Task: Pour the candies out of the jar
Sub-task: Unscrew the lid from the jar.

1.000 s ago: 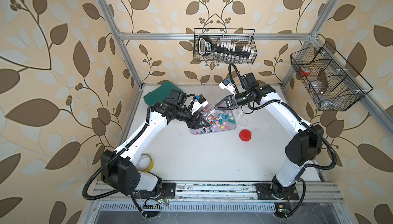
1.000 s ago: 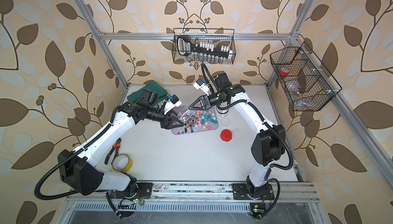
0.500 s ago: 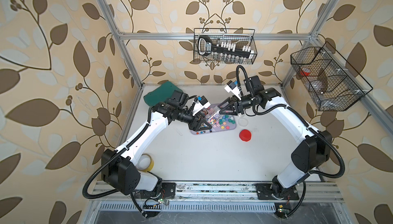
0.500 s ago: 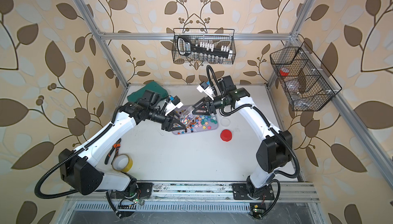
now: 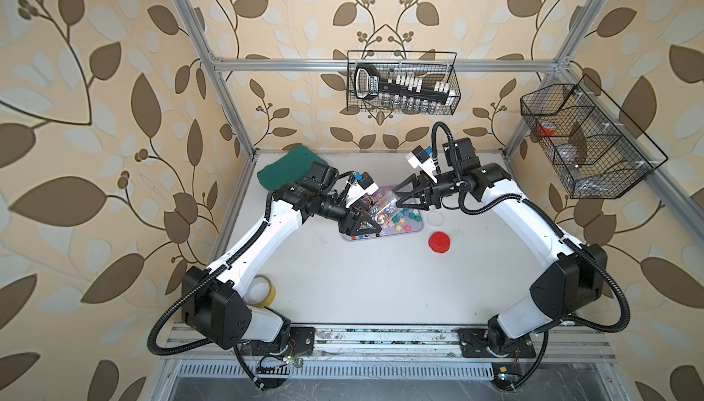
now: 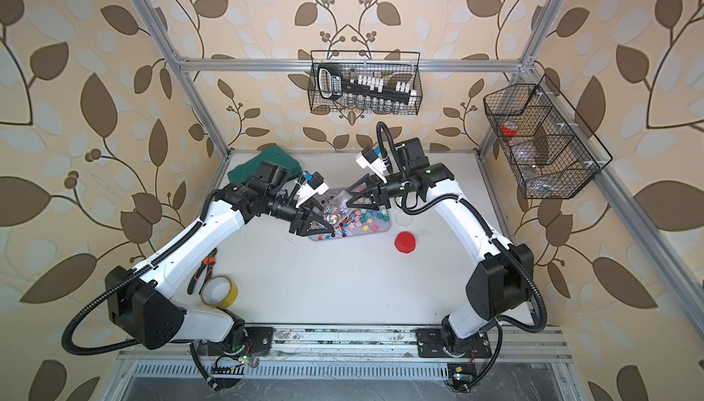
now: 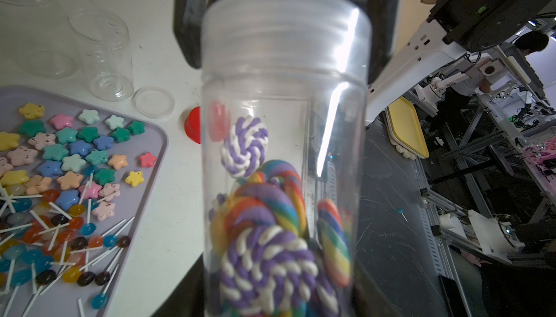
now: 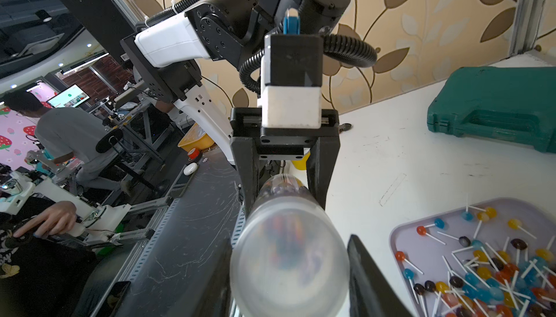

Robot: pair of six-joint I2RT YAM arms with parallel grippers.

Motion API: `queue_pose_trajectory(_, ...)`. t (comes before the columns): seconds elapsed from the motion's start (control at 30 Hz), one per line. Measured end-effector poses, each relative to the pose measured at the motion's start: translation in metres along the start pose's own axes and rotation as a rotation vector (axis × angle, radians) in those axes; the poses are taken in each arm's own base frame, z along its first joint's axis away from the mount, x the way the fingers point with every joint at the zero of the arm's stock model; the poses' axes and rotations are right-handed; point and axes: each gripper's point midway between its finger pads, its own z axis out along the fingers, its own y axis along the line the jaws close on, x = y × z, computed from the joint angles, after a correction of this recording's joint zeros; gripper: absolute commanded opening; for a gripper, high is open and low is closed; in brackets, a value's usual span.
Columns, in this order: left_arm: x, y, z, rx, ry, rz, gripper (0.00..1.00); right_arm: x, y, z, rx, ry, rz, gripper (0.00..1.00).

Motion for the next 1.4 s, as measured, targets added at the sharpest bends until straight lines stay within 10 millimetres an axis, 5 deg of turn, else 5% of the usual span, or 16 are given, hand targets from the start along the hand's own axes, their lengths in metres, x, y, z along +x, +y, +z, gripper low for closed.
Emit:
queue_pose_trajectory(0.3, -0.009, 0.012, -0.002, -0.067, -0.015, 0.047, 0.23, -0.023, -0.004, -0.010, 0.138, -0.034, 0.132, 0.82)
queue_pose_trajectory(0.5, -0.002, 0.031, -0.004, -0.177, 0.024, 0.053, 0.22, -0.044, -0.034, -0.056, 0.286, -0.135, 0.361, 0.84)
queue_pose_trajectory(0.6, 0.000, 0.041, -0.008, -0.246, 0.042, 0.073, 0.20, -0.042, -0.050, -0.063, 0.319, -0.132, 0.476, 0.85)
queue_pose_trajectory(0.87, -0.003, 0.046, -0.024, -0.380, 0.057, 0.151, 0.20, -0.010, -0.067, -0.038, 0.294, -0.022, 0.683, 0.85)
queue_pose_trajectory(1.17, 0.009, 0.048, -0.023, -0.411, 0.120, 0.156, 0.20, -0.015, -0.053, 0.003, 0.238, 0.072, 0.659, 0.85)
queue_pose_trajectory(1.4, 0.011, 0.049, -0.024, -0.419, 0.130, 0.156, 0.20, -0.009, -0.058, 0.016, 0.248, 0.114, 0.661, 0.83)
